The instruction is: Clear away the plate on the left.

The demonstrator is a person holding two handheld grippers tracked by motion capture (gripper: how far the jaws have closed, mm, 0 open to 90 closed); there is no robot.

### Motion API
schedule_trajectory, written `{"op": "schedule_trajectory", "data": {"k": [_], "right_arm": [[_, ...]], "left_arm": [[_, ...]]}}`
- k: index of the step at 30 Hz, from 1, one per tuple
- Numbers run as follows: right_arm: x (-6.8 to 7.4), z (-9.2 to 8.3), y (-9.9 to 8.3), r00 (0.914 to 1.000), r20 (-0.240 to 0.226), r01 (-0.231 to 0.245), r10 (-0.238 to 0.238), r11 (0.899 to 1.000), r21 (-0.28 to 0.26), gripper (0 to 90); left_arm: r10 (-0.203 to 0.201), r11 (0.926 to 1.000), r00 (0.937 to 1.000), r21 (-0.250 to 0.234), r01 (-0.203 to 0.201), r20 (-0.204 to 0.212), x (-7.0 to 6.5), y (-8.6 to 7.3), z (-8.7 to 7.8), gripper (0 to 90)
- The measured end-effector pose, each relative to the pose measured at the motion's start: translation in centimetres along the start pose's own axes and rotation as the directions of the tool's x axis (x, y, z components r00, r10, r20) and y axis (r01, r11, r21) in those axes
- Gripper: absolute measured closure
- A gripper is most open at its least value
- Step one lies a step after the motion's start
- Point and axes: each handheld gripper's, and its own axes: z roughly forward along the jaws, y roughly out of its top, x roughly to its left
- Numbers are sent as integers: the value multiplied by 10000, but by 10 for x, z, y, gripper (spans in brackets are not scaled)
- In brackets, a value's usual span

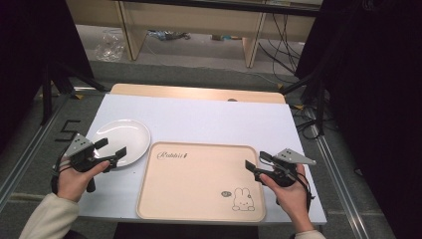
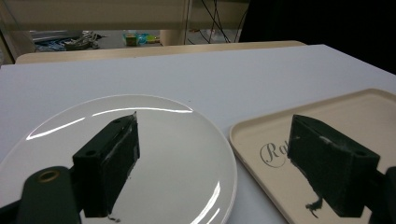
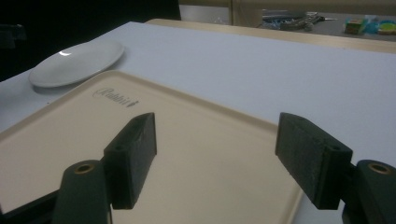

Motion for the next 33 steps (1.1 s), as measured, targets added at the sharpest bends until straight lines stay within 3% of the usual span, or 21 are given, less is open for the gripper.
{"op": "schedule_trajectory", "data": {"k": [14,23,31,33], "right_arm": [[-1,1,1,9994,155,308,-306,9994,-168,302],[0,2,1,9999,6,167,-167,9998,-61,302],[1,2,1,9999,-6,124,-124,9999,-40,302],[2,3,0,9998,-147,-104,103,9999,-30,302]], "left_arm": [[-338,9994,9985,44,340,-428,9,1,-3,176],[-775,9969,9909,33,784,-1100,30,1,-3,186],[-990,9947,9858,123,1016,-1355,42,0,2,189],[-1076,9937,9840,145,1107,-1418,45,1,3,189]]}}
